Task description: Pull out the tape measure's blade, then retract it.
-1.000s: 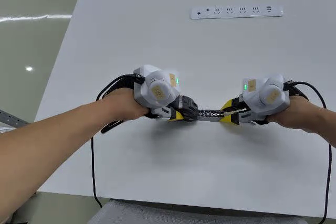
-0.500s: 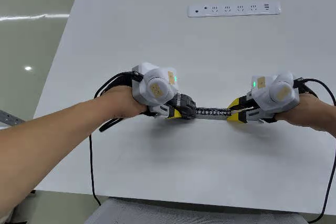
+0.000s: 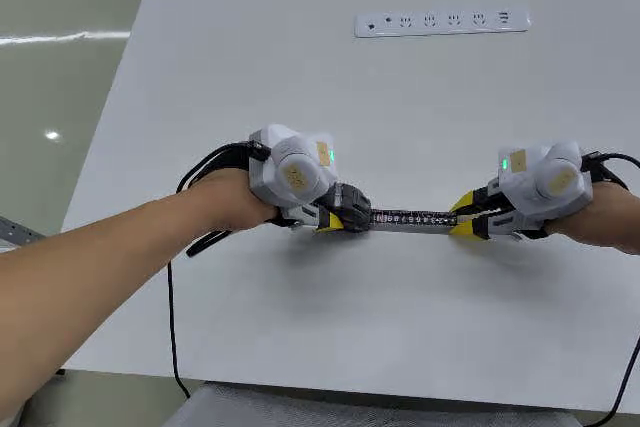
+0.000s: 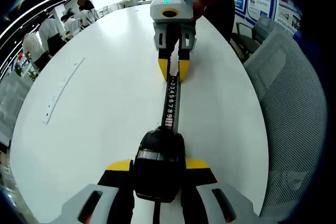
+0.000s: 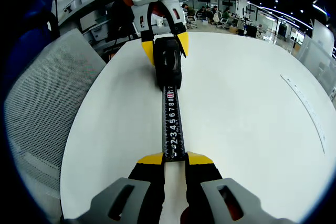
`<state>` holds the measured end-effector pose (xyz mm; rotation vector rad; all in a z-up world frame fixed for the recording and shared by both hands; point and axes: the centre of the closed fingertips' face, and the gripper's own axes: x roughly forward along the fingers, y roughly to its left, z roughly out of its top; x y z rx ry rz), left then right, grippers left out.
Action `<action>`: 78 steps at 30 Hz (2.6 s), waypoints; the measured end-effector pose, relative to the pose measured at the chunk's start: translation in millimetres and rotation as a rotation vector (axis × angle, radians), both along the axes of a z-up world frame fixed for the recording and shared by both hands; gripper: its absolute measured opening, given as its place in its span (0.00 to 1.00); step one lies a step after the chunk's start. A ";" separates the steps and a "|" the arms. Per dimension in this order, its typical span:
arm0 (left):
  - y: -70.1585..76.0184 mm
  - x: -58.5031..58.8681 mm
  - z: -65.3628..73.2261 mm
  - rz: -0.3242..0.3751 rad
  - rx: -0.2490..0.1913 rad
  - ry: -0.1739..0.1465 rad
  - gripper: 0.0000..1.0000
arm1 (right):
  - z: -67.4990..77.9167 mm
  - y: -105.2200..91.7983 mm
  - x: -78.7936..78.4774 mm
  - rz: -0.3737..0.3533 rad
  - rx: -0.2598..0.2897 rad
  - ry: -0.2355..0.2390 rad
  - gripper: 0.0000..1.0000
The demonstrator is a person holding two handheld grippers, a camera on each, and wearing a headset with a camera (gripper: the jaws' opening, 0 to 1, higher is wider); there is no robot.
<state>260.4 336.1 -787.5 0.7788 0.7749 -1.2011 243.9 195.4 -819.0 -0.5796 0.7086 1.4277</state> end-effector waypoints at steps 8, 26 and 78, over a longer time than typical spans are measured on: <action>0.0 -0.1 0.1 -0.001 0.003 0.002 0.30 | -0.1 -14.1 -0.5 -0.016 0.001 0.005 0.10; 0.1 -0.2 -0.2 -0.004 0.006 0.003 0.30 | -0.1 -42.2 -3.6 -0.023 -0.008 0.011 0.10; -3.2 -3.8 2.4 -0.021 0.018 0.005 0.30 | 0.8 -111.8 0.6 -0.052 -0.057 0.047 0.11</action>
